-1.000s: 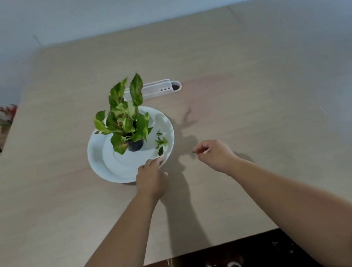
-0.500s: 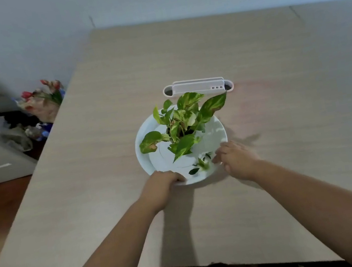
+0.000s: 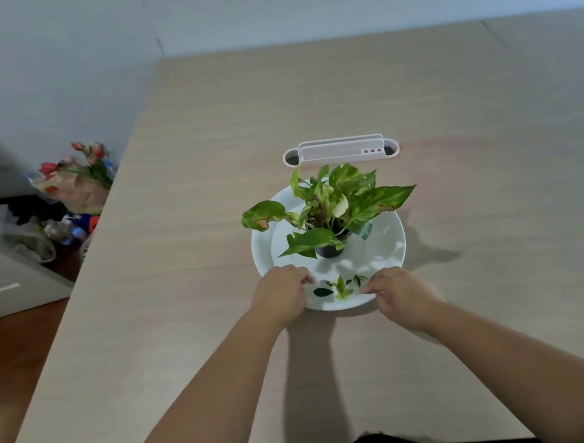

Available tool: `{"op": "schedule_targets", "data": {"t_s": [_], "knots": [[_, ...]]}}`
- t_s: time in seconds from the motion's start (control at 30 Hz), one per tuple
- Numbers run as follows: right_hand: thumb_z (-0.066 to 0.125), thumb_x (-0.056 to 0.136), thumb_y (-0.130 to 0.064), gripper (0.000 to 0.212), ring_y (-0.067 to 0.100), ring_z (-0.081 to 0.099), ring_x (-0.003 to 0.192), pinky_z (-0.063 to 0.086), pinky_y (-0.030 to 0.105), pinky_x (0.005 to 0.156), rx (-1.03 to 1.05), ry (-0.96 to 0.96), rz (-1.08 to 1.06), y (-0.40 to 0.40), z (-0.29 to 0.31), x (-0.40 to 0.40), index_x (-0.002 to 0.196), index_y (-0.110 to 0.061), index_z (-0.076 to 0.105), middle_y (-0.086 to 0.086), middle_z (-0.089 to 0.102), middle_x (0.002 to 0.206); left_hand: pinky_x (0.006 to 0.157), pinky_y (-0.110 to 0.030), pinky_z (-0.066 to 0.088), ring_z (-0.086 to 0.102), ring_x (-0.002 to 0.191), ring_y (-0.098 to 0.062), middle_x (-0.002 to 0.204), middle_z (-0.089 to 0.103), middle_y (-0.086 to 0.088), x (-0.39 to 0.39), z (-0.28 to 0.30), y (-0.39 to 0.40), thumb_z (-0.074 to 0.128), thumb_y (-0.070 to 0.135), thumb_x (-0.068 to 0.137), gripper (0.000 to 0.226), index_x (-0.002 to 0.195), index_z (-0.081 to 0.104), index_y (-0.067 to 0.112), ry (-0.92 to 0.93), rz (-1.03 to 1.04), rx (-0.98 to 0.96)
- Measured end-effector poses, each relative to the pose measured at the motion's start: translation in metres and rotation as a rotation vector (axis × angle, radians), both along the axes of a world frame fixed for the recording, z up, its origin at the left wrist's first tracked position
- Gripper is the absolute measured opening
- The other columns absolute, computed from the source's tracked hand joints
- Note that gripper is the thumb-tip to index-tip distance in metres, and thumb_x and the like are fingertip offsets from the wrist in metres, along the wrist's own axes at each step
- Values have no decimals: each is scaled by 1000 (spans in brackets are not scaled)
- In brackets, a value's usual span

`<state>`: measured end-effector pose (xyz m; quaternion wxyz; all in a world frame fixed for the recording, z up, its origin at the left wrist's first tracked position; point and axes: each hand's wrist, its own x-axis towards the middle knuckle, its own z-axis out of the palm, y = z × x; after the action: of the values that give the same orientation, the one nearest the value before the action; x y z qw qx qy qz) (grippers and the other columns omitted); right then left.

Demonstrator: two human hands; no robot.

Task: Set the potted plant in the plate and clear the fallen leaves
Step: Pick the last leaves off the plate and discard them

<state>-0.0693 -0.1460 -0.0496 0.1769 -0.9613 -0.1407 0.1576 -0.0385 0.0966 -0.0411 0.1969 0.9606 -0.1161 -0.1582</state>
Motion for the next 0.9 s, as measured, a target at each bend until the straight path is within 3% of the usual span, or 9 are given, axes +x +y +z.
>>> {"op": "schedule_targets", "data": {"t_s": [0.13, 0.3, 0.5, 0.63, 0.77, 0.9], "knots": [[50, 89, -15, 33, 18, 54, 115, 43, 28, 98, 66, 18, -80, 1, 3, 0, 115, -21, 68, -2, 64, 120, 99, -31, 44, 53, 118, -24, 123, 57, -7, 9, -6, -38, 53, 17, 90, 34, 121, 63, 25, 88, -70, -44], [49, 88, -12, 35, 16, 52, 117, 41, 28, 101, 93, 47, -114, 0, 6, -3, 116, -21, 67, -3, 63, 120, 102, -26, 36, 47, 125, -24, 133, 50, -5, 15, -16, -49, 55, 9, 87, 42, 123, 64, 30, 154, -90, 17], [50, 86, -14, 37, 15, 48, 120, 41, 32, 103, 89, 90, -117, -1, 6, -2, 118, -23, 65, -4, 60, 123, 96, -36, 42, 52, 113, -31, 120, 54, -13, 23, -16, -34, 53, 7, 89, 35, 118, 67, 21, 153, -108, 89], [49, 88, -16, 35, 14, 49, 119, 43, 33, 101, 59, 120, -113, 1, 8, 1, 118, -24, 65, -5, 59, 123, 86, -35, 48, 56, 105, -28, 101, 50, -4, 23, -11, -24, 53, 2, 85, 29, 102, 73, 16, 153, -67, 126], [48, 87, -21, 34, 22, 59, 108, 52, 38, 89, 71, 152, -186, 13, 18, 17, 114, -23, 68, 1, 62, 118, 84, -30, 50, 60, 103, -23, 107, 66, -4, 22, -10, -25, 58, 12, 82, 22, 98, 71, 19, 127, -3, 53], [57, 84, -28, 36, 29, 59, 106, 52, 37, 86, -1, 200, -251, 34, 15, 37, 118, -19, 64, 8, 55, 119, 85, -32, 49, 60, 104, -27, 111, 64, -10, 21, -13, -36, 72, 21, 77, 26, 101, 68, 13, 111, 20, 52]]}}
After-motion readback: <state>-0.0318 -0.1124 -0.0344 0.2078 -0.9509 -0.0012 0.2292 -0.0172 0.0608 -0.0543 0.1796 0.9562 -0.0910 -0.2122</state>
